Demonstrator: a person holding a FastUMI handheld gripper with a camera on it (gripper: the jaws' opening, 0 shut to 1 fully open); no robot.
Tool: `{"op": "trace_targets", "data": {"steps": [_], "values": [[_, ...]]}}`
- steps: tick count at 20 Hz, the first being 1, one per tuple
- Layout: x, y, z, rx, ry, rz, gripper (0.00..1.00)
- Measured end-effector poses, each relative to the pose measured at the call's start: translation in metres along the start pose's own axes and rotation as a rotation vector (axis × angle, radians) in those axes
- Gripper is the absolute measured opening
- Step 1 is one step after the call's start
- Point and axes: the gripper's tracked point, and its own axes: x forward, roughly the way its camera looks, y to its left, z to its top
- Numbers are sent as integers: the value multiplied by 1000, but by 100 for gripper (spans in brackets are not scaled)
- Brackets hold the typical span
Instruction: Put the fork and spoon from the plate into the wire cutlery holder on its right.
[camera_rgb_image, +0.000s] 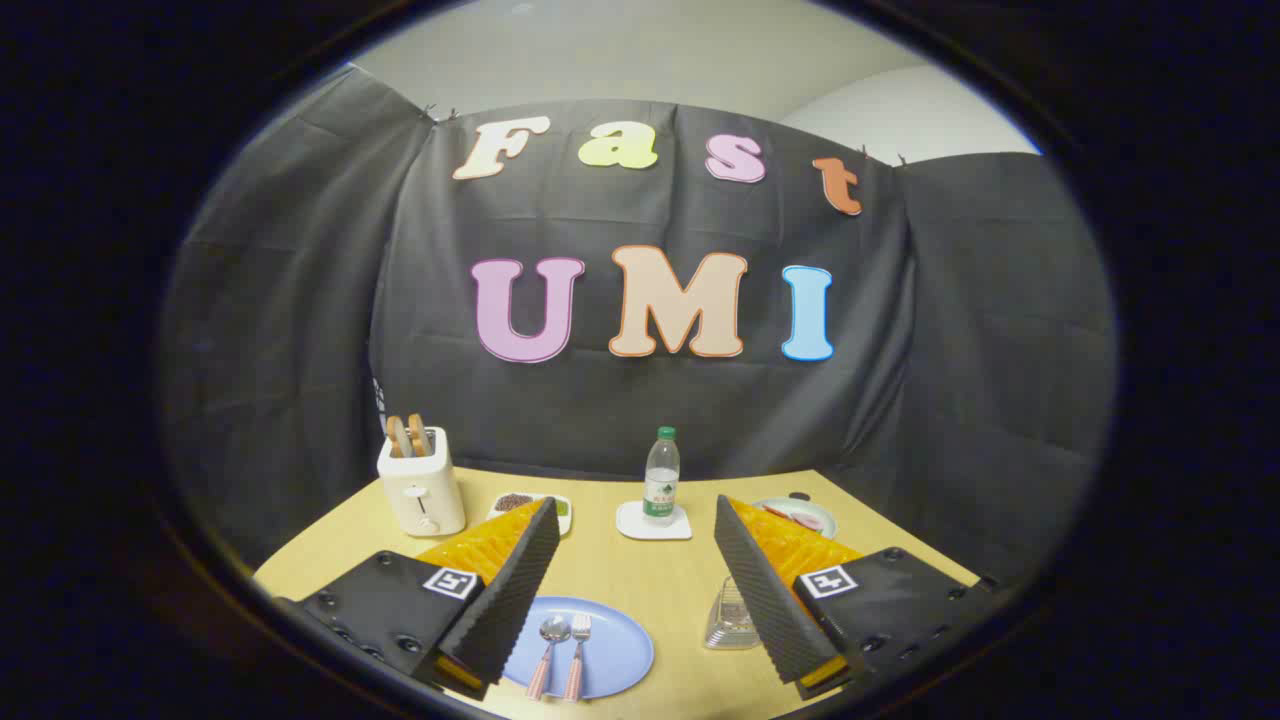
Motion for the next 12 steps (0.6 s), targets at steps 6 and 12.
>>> {"op": "trace_targets", "data": {"steps": [6, 12], "values": [[1, 8, -3, 0, 0, 5, 100], [-1, 21, -15, 3, 21, 17, 100]]}}
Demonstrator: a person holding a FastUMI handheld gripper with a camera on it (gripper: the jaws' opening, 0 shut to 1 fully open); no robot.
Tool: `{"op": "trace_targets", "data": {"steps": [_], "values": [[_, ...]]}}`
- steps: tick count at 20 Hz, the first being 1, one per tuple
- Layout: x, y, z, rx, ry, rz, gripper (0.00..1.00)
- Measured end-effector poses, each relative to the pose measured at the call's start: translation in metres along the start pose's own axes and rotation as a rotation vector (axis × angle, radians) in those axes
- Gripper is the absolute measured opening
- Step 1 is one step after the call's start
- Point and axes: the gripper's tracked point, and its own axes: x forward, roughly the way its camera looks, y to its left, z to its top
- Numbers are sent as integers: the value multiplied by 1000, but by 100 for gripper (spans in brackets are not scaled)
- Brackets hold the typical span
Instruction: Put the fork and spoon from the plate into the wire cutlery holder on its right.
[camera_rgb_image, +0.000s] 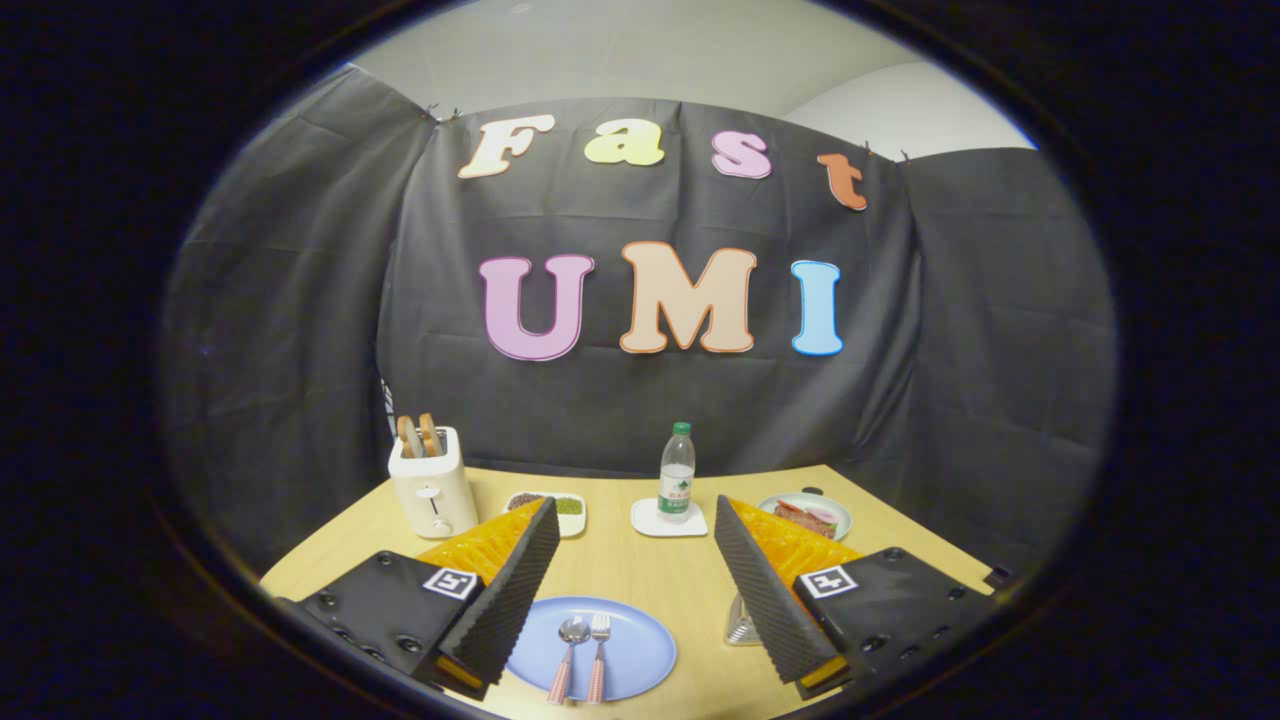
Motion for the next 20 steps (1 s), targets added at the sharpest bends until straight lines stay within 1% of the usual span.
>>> {"op": "trace_targets", "data": {"steps": [5, 7, 9, 13, 17, 20], "values": [[-2, 15, -21, -6, 42, 6, 100], [-3, 13, -35, -10, 64, -21, 100], [-4, 14, -55, -26, 101, -35, 100], [-5, 21, -108, -46, 192, -29, 100], [-9, 28, -160, -30, 279, -47, 99], [-11, 30, -195, -69, 341, -51, 98]]}}
